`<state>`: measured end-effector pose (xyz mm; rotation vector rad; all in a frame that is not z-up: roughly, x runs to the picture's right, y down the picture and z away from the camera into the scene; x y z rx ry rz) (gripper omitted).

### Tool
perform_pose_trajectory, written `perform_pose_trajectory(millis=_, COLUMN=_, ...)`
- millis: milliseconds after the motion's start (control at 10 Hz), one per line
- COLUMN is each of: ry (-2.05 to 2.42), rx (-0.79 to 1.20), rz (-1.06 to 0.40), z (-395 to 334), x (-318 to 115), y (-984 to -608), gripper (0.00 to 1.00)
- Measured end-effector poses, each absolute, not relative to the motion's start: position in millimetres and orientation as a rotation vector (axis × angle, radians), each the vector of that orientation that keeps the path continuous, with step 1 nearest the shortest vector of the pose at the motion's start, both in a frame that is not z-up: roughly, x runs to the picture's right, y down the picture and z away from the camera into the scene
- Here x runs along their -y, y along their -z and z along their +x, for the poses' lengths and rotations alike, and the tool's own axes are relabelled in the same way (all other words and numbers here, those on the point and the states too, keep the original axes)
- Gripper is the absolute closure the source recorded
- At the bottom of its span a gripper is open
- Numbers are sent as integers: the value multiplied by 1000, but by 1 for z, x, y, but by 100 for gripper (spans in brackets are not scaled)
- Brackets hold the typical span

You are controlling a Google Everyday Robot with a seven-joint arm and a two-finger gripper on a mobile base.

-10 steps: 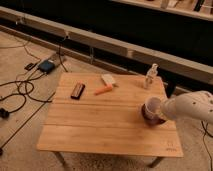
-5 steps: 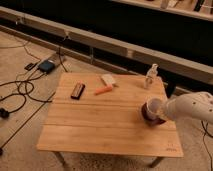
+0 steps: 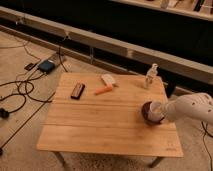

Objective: Place the ceramic cup in the ceramic bowl

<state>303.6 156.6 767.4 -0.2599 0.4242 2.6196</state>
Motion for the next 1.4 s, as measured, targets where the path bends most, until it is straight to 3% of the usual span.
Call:
perform_pose_trajectory(millis=400, ry=-2597, rx=-411, rz=-241, z=301, x=-148, y=-755, gripper=23)
perform_pose_trajectory(millis=800, ry=-2388, rx=-388, rz=-206, z=259, x=-109, y=-700, gripper=23)
perform_pose_trajectory(millis=1400, ry=-1918, rx=-514, rz=-324, z=178, x=-66, y=-651, gripper=23)
